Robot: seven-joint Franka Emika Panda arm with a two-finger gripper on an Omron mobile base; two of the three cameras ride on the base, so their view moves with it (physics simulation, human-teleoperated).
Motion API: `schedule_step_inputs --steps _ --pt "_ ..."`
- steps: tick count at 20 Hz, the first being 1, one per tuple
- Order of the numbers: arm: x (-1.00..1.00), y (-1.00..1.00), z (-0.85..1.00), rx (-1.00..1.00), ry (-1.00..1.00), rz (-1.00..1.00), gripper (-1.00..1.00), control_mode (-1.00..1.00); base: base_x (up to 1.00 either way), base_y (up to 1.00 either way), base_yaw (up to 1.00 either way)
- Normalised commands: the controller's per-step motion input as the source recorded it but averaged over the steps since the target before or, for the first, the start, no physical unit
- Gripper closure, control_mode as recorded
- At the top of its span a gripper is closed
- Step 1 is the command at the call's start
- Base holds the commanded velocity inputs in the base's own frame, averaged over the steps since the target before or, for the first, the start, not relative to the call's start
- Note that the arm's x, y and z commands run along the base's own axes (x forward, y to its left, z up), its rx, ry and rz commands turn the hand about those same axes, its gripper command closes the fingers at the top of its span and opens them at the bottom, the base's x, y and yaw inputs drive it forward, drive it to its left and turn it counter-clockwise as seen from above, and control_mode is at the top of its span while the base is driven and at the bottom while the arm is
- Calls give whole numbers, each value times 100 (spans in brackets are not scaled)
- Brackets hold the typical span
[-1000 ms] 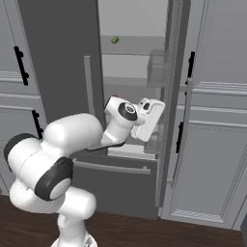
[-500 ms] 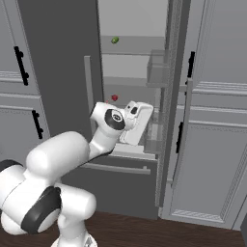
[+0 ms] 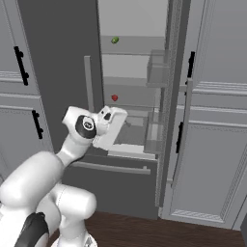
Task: Take the strawberry from the fridge and place it on top of the pancake, located on the dining counter.
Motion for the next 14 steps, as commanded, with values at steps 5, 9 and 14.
schedule_step_inputs --steps 5,9,14 --pt "0 99 -2 64 -4 -11 -100 -100 0 0 0" --pt "1 100 -14 70 -9 -14 -100 -100 0 0 0" --pt "7 83 -3 71 -23 -24 -100 -100 0 0 0"
